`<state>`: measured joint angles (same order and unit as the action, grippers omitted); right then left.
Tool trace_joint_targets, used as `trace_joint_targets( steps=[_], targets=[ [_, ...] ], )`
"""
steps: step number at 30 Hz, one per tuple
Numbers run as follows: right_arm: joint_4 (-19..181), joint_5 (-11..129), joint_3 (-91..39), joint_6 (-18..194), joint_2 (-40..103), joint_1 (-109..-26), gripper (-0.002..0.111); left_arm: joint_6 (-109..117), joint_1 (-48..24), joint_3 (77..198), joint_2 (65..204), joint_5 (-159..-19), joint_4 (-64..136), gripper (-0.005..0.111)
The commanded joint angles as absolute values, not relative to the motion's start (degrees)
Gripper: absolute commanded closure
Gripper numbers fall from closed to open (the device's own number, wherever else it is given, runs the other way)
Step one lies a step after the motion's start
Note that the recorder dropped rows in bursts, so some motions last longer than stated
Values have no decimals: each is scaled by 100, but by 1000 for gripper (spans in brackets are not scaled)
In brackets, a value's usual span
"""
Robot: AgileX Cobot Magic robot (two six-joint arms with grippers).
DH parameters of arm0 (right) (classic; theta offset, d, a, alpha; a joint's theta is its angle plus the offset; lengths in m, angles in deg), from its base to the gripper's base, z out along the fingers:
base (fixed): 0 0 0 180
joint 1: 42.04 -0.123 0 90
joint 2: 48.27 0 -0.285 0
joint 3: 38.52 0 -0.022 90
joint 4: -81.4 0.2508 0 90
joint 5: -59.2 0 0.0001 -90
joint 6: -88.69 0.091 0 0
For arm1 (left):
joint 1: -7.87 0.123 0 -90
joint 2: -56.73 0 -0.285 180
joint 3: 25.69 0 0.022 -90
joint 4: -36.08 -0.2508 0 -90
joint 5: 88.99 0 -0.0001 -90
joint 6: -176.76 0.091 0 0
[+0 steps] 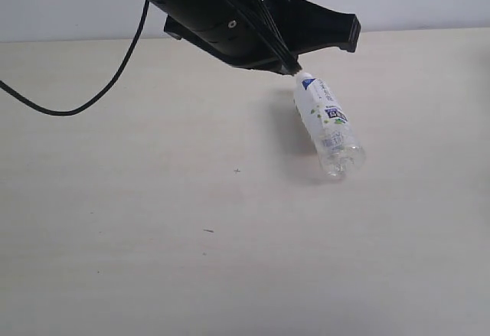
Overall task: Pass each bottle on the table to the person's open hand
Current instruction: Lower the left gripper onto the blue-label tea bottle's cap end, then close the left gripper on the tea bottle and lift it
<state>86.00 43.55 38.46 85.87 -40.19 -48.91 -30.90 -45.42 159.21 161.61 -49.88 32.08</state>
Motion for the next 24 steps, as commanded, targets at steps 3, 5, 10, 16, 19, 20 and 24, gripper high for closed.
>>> trace_joint_targets(
  steps=[3, 5, 10, 16, 19, 20, 24],
  targets=[
    [8587, 4383, 3870, 8580, -4049, -4865, 108, -2999, -4522, 15910, 16123, -4976, 3224, 107],
    [8587, 4383, 3870, 8580, -4049, -4865, 108, -2999, -4522, 15910, 16123, -4965, 3224, 107],
    [8587, 4383, 3870, 8580, -4049, -4865, 108, -2950, -4522, 15910, 16123, -4966, 3224, 107],
    [8587, 4383, 3870, 8580, -4049, -4865, 108, -2911, -4522, 15910, 16123, -4878, 3224, 107],
    [8587, 4383, 3870, 8580, -4049, -4865, 108, -2911, -4522, 15910, 16123, -4856, 3224, 107],
    [8587, 4383, 3870, 8580, -4049, -4865, 108, -2898, -4522, 15910, 16123, -4855, 3224, 107],
    [8587, 4383, 3870, 8580, -4049, -4865, 108, -2899, -4522, 15910, 16123, -4836, 3224, 107]
  ],
)
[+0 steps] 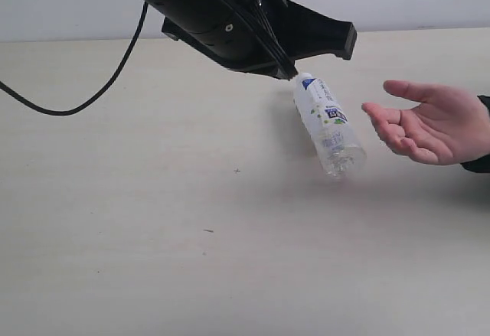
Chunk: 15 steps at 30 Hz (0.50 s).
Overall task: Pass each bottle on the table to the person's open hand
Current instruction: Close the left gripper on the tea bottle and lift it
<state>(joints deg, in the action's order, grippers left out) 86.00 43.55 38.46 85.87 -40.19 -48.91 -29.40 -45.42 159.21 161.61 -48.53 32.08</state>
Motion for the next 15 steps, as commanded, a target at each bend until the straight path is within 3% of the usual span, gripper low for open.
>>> trace_joint_targets(
  steps=[1, 15],
  targets=[
    [8587, 4383, 3870, 8580, -4049, -4865, 108, -2899, -4522, 15910, 16123, -4836, 3224, 107],
    [8587, 4383, 3870, 8580, -4049, -4865, 108, -2708, -4522, 15910, 16123, -4668, 3224, 107]
  ],
)
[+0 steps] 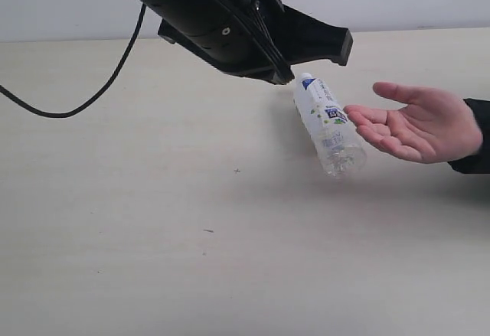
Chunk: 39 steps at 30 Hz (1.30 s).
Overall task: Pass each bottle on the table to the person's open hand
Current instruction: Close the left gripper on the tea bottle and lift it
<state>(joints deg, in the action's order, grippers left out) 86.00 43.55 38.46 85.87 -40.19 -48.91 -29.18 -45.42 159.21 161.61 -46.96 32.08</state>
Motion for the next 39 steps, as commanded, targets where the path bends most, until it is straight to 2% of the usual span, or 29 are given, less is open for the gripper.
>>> trace_joint_targets(
  steps=[1, 15, 28, 33, 35, 37, 39],
  targets=[
    [8587, 4383, 3870, 8580, -4049, -4865, 108, -2611, -4522, 15910, 16123, -4681, 3224, 107],
    [8587, 4383, 3870, 8580, -4049, -4865, 108, -3096, -4522, 15910, 16252, -4955, 3245, 107],
    [8587, 4383, 3870, 8580, -4049, -4865, 108, -4320, -4522, 15924, 17098, -6636, 3207, 107],
    [8587, 4383, 3870, 8580, -4049, -4865, 108, -4569, -4457, 16346, 17597, -6754, 3222, 106],
    [8587, 4383, 3870, 8580, -4049, -4865, 108, -4608, -4457, 16548, 17776, -6754, 3235, 102],
    [8587, 4383, 3870, 8580, -4049, -4865, 108, -4739, -4457, 16863, 18074, -6754, 3238, 88],
    [8587, 4383, 3870, 8580, -4049, -4865, 108, -4874, -4457, 17176, 18398, -6754, 3238, 63]
  ],
)
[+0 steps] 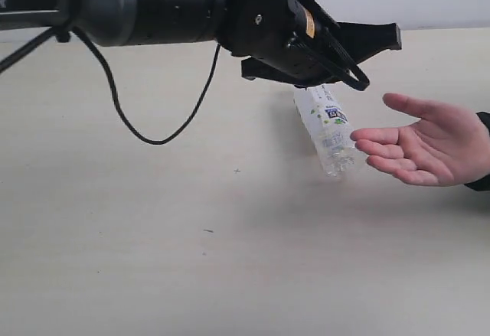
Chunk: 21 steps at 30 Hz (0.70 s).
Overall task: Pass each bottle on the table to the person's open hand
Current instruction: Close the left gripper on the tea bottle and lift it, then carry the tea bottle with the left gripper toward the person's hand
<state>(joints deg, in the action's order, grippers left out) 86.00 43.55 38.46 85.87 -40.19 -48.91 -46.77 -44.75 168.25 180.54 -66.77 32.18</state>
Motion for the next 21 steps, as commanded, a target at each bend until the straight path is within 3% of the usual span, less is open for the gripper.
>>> trace_joint_targets(
  steps=[1, 3, 21],
  targets=[
    [8587, 4383, 3870, 8580, -4049, -4865, 108, -4885, -4457, 17331, 18572, -6771, 3238, 42],
    [8587, 4383, 3870, 8580, -4049, -4865, 108, -5013, -4447, 17540, 18816, -6771, 3213, 21],
    [8587, 4383, 3870, 8580, -4049, -4865, 108, -5214, -4130, 17723, 19821, -7139, 2855, 22]
  ],
)
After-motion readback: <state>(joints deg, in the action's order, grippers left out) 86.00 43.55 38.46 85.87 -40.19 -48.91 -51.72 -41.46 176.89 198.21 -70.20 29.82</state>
